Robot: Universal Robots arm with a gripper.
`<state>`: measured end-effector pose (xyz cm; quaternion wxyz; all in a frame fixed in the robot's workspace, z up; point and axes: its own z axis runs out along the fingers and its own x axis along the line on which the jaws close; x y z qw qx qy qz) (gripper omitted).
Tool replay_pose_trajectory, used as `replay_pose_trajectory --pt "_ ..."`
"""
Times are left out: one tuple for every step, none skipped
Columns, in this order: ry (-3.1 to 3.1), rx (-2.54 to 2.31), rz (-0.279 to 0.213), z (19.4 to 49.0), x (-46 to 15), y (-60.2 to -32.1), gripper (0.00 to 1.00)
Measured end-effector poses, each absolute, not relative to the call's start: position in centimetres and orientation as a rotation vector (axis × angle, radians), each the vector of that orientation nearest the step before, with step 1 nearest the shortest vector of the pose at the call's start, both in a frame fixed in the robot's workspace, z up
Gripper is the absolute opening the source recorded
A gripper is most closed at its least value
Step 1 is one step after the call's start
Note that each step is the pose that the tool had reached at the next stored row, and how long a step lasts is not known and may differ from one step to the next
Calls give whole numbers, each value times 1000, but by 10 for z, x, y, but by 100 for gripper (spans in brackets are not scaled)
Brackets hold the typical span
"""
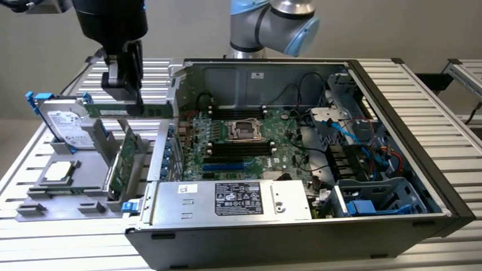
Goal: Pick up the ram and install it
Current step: 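Pick up the ram and move it above insertion slot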
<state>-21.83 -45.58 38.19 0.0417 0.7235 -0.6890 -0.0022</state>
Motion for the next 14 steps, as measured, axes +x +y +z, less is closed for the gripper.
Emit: replay_pose_trajectory --pt "-2109 2215 -6 382 -215 -454 14" --pt "-2109 2214 -6 383 -213 -453 14" --pt "-2109 2214 -5 383 -210 -451 14" --pt "-2109 2214 -4 383 -208 -450 14" --pt "-2109 2214 -4 384 -205 -449 14" --pt "-2109 2214 -3 384 -202 -447 14" --pt "-2109 2214 -3 385 -200 -446 14" --pt "-2109 2214 -2 385 -197 -445 14" --pt "-2109 2214 -2 385 -194 -443 14" --pt "-2108 2214 -1 386 -192 -442 14" --pt "-2108 2214 0 386 -189 -441 14" --pt "-2108 2213 0 386 -186 -439 14" --pt "-2108 2213 1 387 -184 -438 14" --pt "-2108 2213 2 387 -181 -437 14"
